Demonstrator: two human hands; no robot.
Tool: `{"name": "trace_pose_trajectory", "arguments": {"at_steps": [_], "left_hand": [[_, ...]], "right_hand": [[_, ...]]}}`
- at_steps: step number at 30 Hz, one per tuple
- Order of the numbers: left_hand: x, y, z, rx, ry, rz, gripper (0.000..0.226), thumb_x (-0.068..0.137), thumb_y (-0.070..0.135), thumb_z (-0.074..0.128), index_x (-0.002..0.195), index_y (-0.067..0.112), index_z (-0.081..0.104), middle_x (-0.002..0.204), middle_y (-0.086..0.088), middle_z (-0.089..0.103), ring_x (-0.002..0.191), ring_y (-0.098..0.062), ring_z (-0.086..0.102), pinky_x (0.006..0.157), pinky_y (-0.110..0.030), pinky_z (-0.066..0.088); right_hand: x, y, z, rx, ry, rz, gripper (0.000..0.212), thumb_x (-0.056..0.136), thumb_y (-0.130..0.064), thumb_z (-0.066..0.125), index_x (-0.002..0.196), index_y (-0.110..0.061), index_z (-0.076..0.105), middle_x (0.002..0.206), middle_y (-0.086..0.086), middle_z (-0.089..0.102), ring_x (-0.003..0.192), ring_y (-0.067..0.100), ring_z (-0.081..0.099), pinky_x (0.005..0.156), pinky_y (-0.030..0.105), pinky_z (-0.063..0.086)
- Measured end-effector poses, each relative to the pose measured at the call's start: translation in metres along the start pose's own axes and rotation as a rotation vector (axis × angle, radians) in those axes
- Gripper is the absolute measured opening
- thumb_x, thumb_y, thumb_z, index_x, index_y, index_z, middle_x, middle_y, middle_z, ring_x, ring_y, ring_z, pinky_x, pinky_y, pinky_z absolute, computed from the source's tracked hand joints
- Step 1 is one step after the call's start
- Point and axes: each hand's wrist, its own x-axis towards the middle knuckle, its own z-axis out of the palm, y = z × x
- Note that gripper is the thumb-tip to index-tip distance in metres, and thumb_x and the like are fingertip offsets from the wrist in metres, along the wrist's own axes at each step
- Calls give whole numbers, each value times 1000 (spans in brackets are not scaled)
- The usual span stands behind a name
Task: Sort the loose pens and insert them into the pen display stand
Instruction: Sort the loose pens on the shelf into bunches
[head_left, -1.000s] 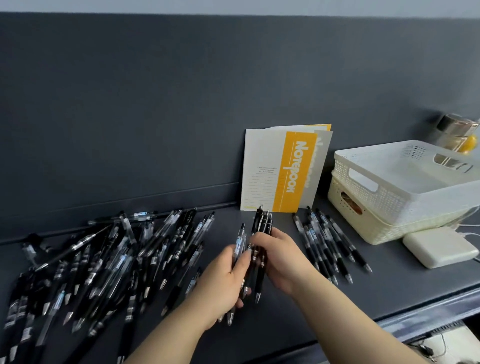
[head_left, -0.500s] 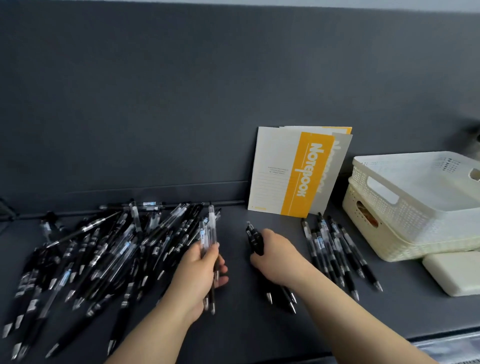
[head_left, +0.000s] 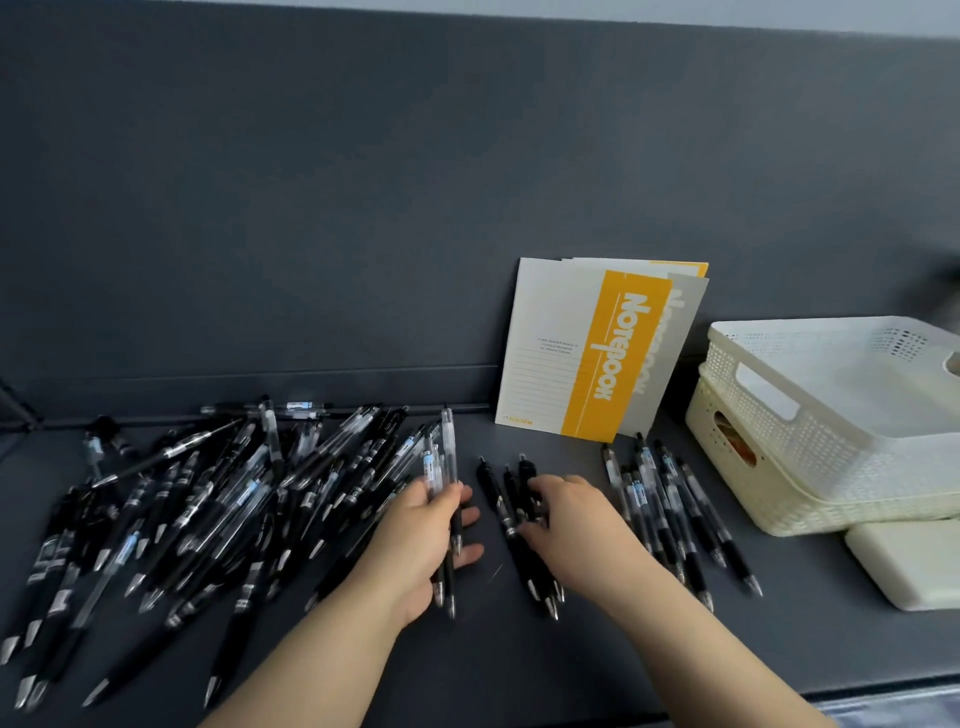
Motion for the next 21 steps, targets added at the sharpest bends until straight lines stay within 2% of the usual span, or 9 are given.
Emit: {"name": "trace_pose_trajectory", "arguments": {"at_steps": [4,7,9,10,12,13,15,18,21], "left_hand": [[1,6,11,-22,-28,-11,12,99,14,45,94,12,56,110,-6,63,96,-18,62,67,-35,53],[-6,7,15,-32,-26,22,12,98,13,47,92,11,58,96,-5,61,85,-15,58,66,-35,54],[-15,6,19,20,-107,40,13,97,13,48,95,11,61,86,-4,61,77,-14,58,65,-35,54],[-19,5,22,61,-174,44,15,98,13,47,97,11,62,83,-4,62,75,-14,58,66,-35,55],[-27,4,31,129,-315,46,18,99,12,45,102,9,62,79,-4,61,72,-14,57,65,-34,54],[-30,2,35,144,-362,47,20,99,12,44,104,8,62,78,-5,61,71,-14,57,64,-33,54],[-32,0,45,140,-372,35,20,99,13,45,105,7,63,82,-7,64,75,-16,59,63,-31,54],[-26,0,62,40,-284,-70,18,98,12,46,101,6,63,85,-10,63,80,-21,62,65,-36,55],[-17,0,84,-14,-243,-153,15,98,9,46,96,6,61,82,-9,58,77,-23,62,69,-38,55]], "right_hand": [[-1,-3,4,73,64,-11,40,91,-28,54,129,-17,50,114,4,53,102,21,56,84,29,45],[-6,1,-1,147,186,-32,34,93,-29,51,124,-17,56,107,-1,55,89,14,57,77,22,42],[-11,2,-8,301,236,-48,27,93,-28,52,117,-19,63,103,-3,61,90,10,57,77,19,40],[-13,2,-12,416,228,-52,23,93,-28,53,110,-21,66,97,-3,65,88,9,58,78,22,43],[-17,1,-19,616,174,-50,19,92,-29,54,86,-20,70,74,3,67,69,12,59,71,34,50],[-18,4,-21,675,154,-37,24,91,-29,55,76,-15,67,64,8,64,59,15,57,65,38,50],[-21,13,-24,767,143,24,32,91,-29,56,70,-5,61,57,10,56,50,18,51,56,37,45],[-24,37,-33,738,221,138,39,91,-30,55,67,1,53,55,7,46,50,16,41,54,32,35],[-26,66,-48,589,212,202,38,91,-27,54,60,-6,48,52,4,43,49,17,42,54,30,36]]}}
